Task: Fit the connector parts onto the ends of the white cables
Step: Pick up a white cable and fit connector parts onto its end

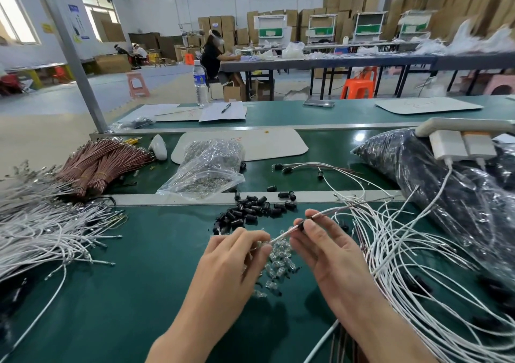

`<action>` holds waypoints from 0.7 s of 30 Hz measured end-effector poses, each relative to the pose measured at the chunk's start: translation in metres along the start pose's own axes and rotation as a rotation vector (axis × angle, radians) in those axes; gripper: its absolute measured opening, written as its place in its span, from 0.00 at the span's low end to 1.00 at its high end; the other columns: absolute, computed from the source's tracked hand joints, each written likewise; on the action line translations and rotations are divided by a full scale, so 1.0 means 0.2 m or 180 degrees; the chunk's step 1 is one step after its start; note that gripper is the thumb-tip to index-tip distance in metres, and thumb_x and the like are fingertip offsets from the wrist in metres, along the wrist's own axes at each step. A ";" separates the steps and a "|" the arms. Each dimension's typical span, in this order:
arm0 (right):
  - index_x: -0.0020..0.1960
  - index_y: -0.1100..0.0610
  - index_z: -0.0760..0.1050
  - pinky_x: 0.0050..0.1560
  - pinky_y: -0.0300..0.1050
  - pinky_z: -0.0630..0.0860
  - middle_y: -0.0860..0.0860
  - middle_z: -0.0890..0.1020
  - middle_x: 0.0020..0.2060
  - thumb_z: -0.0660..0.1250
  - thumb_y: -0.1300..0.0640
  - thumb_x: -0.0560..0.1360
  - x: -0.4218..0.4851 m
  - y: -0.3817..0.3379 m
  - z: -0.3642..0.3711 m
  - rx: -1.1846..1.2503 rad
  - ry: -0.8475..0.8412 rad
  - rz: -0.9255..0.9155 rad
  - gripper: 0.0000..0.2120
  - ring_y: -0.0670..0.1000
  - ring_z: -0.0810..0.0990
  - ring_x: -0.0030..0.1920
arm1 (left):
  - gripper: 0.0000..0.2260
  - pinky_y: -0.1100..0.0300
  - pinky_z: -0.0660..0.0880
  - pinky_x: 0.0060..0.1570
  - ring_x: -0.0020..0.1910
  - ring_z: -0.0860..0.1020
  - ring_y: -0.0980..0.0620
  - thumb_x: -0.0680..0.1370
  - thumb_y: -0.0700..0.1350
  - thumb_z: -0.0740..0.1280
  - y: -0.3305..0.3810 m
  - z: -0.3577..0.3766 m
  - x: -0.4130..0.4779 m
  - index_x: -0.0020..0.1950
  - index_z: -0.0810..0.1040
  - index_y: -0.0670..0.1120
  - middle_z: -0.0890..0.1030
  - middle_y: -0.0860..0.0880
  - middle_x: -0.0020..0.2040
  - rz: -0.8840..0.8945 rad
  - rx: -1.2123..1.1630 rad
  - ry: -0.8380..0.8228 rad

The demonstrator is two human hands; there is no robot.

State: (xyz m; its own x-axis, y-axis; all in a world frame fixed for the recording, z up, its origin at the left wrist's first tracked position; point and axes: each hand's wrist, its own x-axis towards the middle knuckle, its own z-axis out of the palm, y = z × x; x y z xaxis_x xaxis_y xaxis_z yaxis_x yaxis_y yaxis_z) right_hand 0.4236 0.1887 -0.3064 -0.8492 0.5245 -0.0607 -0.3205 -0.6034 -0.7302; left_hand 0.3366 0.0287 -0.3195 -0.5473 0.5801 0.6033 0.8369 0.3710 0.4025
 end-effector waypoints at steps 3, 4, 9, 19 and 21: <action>0.53 0.60 0.82 0.45 0.43 0.83 0.61 0.86 0.47 0.71 0.63 0.70 0.01 -0.01 -0.02 0.0014 0.0047 -0.0039 0.12 0.55 0.86 0.45 | 0.09 0.60 0.67 0.58 0.44 0.74 0.63 0.82 0.54 0.61 -0.04 -0.01 0.01 0.51 0.79 0.53 0.78 0.63 0.44 0.0161 0.0199 0.0072; 0.53 0.60 0.81 0.45 0.43 0.83 0.60 0.86 0.47 0.71 0.63 0.69 0.00 -0.01 -0.02 -0.0039 0.0043 -0.0051 0.12 0.55 0.86 0.45 | 0.08 0.59 0.67 0.60 0.42 0.74 0.62 0.82 0.53 0.61 -0.04 -0.01 0.01 0.50 0.79 0.53 0.78 0.63 0.43 0.0191 0.0217 0.0123; 0.47 0.54 0.85 0.49 0.42 0.82 0.58 0.86 0.46 0.75 0.57 0.66 -0.02 0.04 0.01 -0.0652 -0.0195 -0.0128 0.10 0.54 0.86 0.47 | 0.07 0.57 0.68 0.60 0.40 0.73 0.64 0.82 0.51 0.62 -0.01 0.01 0.02 0.51 0.79 0.53 0.77 0.63 0.42 0.0353 0.0195 0.0186; 0.49 0.58 0.83 0.47 0.42 0.82 0.60 0.86 0.46 0.74 0.60 0.66 -0.01 0.01 0.00 -0.0359 -0.0070 -0.0217 0.11 0.54 0.86 0.45 | 0.08 0.56 0.71 0.58 0.47 0.76 0.58 0.81 0.50 0.62 -0.02 0.00 0.01 0.52 0.80 0.50 0.80 0.59 0.46 0.0319 0.0260 0.0323; 0.48 0.56 0.84 0.48 0.42 0.82 0.59 0.86 0.46 0.75 0.58 0.65 -0.02 0.04 0.02 -0.0695 -0.0192 -0.0186 0.12 0.54 0.86 0.46 | 0.09 0.59 0.71 0.54 0.46 0.75 0.59 0.82 0.50 0.61 0.00 0.01 0.01 0.53 0.80 0.50 0.80 0.60 0.46 0.0253 0.0078 0.0270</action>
State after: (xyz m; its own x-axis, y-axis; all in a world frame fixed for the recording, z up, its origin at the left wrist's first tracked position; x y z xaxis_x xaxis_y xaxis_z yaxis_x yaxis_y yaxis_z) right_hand 0.4235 0.1796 -0.3097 -0.8576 0.5139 0.0220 -0.2769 -0.4252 -0.8617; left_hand 0.3356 0.0312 -0.3200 -0.4771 0.5453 0.6892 0.8772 0.3444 0.3347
